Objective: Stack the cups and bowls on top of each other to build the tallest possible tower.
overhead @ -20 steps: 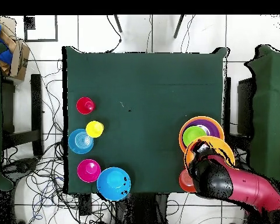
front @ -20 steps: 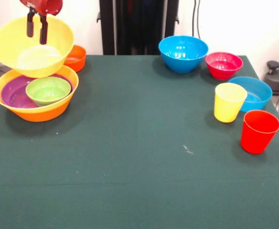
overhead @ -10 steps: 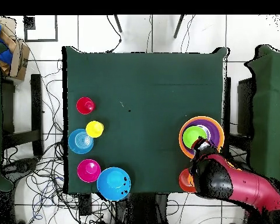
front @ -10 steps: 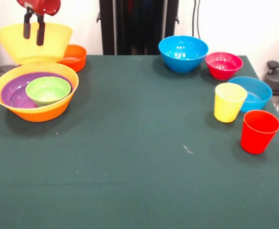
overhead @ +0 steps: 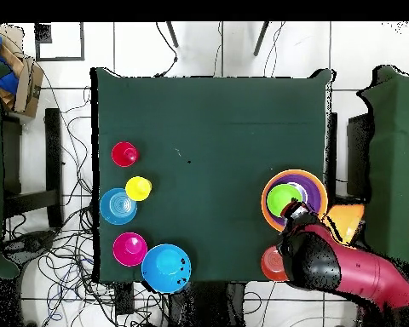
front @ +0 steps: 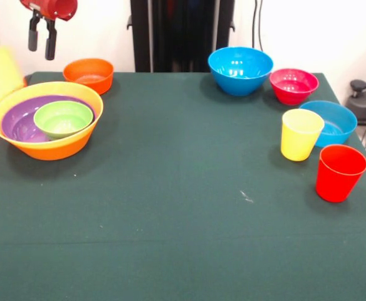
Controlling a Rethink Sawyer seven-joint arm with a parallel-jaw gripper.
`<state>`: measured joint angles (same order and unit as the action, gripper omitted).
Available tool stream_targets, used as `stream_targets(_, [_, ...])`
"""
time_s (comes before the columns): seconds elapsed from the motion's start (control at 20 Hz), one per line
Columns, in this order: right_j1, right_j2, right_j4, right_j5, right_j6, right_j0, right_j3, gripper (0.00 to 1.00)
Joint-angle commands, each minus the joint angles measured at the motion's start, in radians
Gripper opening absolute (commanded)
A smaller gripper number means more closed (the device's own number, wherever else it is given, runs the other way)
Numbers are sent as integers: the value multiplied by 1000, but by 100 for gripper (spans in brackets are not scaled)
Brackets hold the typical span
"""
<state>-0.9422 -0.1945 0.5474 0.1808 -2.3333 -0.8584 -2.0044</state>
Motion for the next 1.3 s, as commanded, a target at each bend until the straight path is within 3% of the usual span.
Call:
stream_targets(0.05, [81,-8,76,-52,8,42,48,100])
stream_targets(0.8, [80,-12,65,-26,13,47,55,100])
stream_targets(1.15, [89,37,30,18,-36,124,78,100])
stream_targets(1.3, [80,72,-4,55,-77,189,89,100])
